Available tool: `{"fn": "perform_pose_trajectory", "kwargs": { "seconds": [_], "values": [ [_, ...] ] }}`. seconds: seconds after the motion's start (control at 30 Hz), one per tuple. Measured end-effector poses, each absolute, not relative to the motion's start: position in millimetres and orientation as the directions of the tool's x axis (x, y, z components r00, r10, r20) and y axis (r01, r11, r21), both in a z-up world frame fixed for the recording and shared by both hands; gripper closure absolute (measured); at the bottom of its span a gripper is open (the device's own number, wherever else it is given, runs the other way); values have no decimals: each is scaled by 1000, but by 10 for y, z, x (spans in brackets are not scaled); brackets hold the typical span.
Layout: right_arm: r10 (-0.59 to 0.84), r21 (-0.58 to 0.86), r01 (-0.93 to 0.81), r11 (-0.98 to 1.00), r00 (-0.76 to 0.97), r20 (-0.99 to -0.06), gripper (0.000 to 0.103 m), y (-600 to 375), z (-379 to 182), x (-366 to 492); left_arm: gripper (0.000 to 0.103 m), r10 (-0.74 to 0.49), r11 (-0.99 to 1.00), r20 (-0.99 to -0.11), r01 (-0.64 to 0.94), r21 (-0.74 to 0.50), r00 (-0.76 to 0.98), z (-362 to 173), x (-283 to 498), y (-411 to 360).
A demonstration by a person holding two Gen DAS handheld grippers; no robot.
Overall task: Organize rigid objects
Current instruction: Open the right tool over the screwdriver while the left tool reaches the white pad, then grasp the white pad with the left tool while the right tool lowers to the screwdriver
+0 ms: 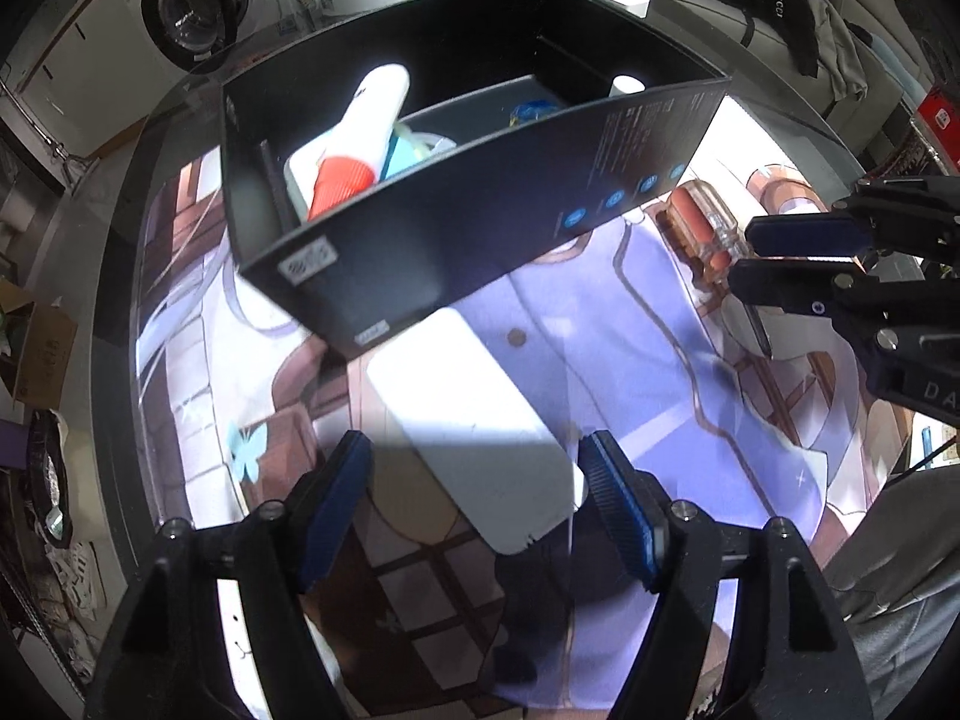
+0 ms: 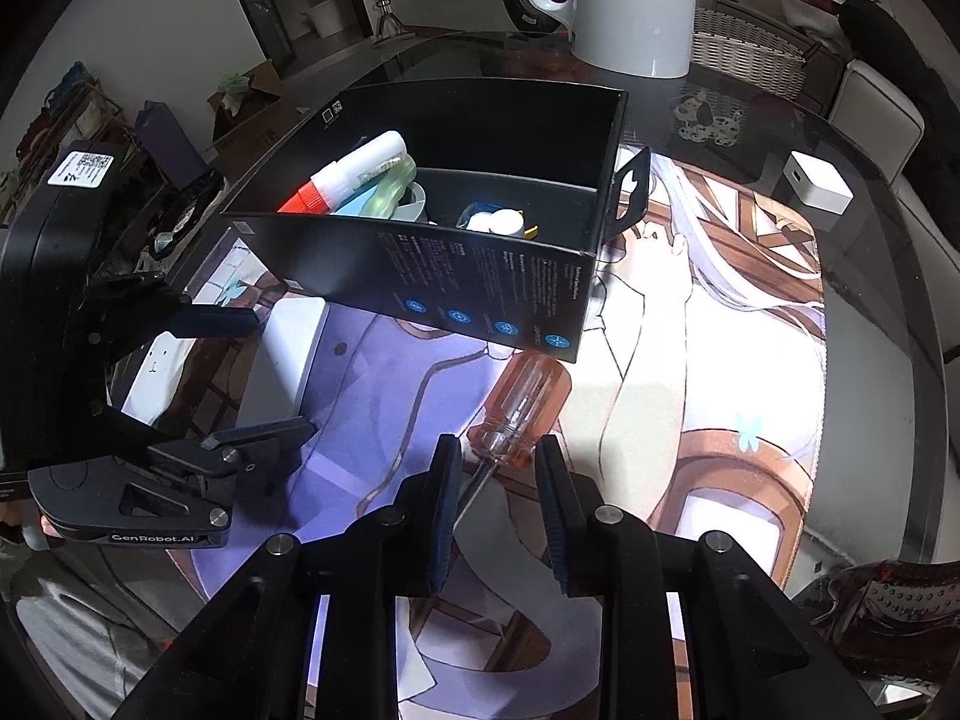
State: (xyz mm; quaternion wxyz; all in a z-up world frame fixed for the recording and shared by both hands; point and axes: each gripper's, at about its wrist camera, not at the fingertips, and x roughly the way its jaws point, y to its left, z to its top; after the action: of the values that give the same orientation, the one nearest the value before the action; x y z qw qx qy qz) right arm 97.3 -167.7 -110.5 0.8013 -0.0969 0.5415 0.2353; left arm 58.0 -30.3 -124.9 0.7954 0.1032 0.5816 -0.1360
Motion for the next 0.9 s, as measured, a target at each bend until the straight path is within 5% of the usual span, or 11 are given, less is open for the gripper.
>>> {"fn": "perform_pose_trajectory", "kwargs": {
  "seconds": [0.23,0.4,0.53,0.9],
  "values": [
    [263,91,-480,873,303,-916,77,-1626,-1145,991,29,-100,940,-951,341,5,292,-1282,542,-221],
    [245,72,-483,873,305,-920,71,-1570,-1185,1008,43,-115,936,-948,352,-3,297,-1261,598,-237],
    [237,72,-494,866,281,-930,70,-1537,-1272,996,65,-136,925,-948,380,-18,288,-1242,631,-305],
    [216,57,-488,871,276,-936,80,-1538,-1306,1015,65,-133,922,-930,388,12,343,-1111,587,-285]
  ]
}}
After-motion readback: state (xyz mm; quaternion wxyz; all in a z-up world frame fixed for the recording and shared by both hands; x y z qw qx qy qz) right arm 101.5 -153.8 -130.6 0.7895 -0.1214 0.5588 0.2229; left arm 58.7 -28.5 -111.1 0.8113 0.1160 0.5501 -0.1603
